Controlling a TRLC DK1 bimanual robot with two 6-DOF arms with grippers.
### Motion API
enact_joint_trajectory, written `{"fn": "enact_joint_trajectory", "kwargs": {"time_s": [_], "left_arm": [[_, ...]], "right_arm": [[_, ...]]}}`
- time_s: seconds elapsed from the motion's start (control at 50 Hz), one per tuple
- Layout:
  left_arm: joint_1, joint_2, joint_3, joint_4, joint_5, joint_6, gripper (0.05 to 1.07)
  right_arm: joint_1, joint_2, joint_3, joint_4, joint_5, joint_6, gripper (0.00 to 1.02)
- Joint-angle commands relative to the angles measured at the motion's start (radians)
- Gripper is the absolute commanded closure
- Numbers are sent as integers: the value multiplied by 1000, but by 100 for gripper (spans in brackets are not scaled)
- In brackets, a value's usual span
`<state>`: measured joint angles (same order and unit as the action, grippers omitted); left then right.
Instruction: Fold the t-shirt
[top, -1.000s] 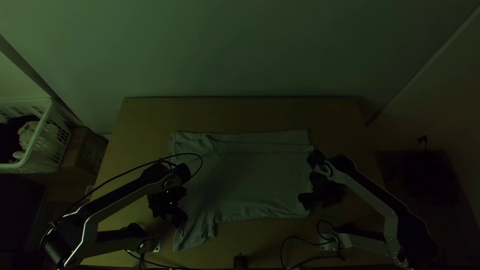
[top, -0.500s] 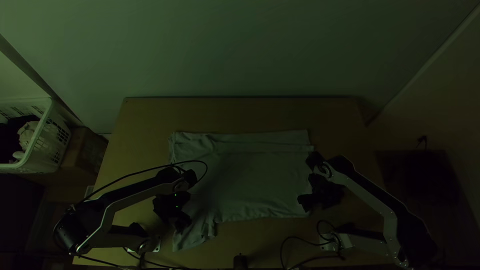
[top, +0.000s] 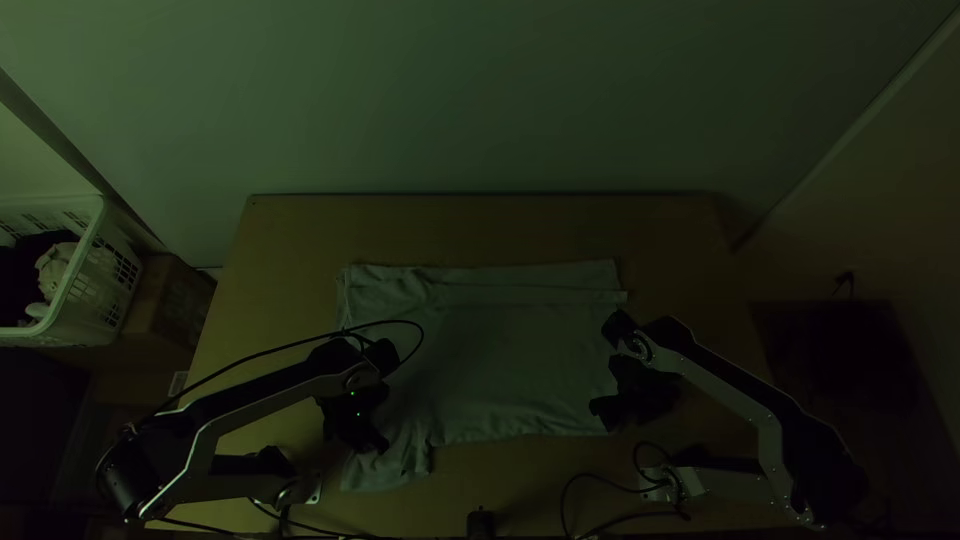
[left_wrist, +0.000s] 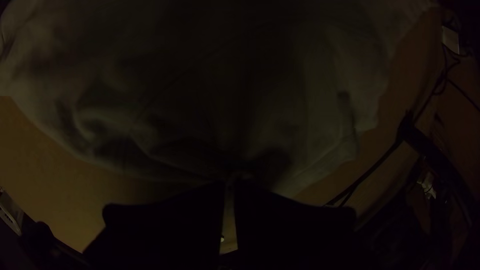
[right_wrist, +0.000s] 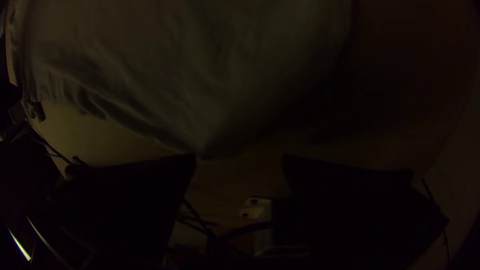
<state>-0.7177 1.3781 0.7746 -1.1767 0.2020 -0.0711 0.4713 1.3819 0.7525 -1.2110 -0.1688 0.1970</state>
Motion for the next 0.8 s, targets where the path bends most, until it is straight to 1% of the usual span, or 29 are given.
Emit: {"fn": "enact_joint_trajectory", "kwargs": {"time_s": [0.0, 0.08, 0.16, 0.36, 0.52, 0.62, 0.7, 0.74, 0.76, 0.78], "left_arm": [[9, -40, 37, -37, 14, 17, 104], [23, -56, 58, -61, 14, 24, 104], [63, -76, 80, -90, 14, 53, 104], [256, -100, 129, -161, 4, 183, 104], [408, -100, 141, -173, -18, 275, 104], [462, -100, 143, -178, -29, 310, 104], [477, -100, 143, -184, -32, 321, 104], [488, -100, 144, -187, -32, 327, 104], [489, -100, 144, -189, -32, 330, 104], [492, -100, 146, -189, -32, 332, 104]], "right_arm": [[10, 16, -4, 25, -5, -4, 41], [27, 31, 4, 36, -5, 2, 42], [44, 42, 16, 37, -5, 4, 47], [40, 34, 30, 39, -5, 1, 47], [18, 22, 28, 41, -3, -10, 47], [13, 26, 27, 51, -5, -10, 47], [21, 40, 24, 59, -5, -8, 47], [23, 48, 22, 67, -5, -8, 48], [23, 51, 19, 71, -5, -8, 51], [24, 52, 16, 80, -5, -8, 56]]}}
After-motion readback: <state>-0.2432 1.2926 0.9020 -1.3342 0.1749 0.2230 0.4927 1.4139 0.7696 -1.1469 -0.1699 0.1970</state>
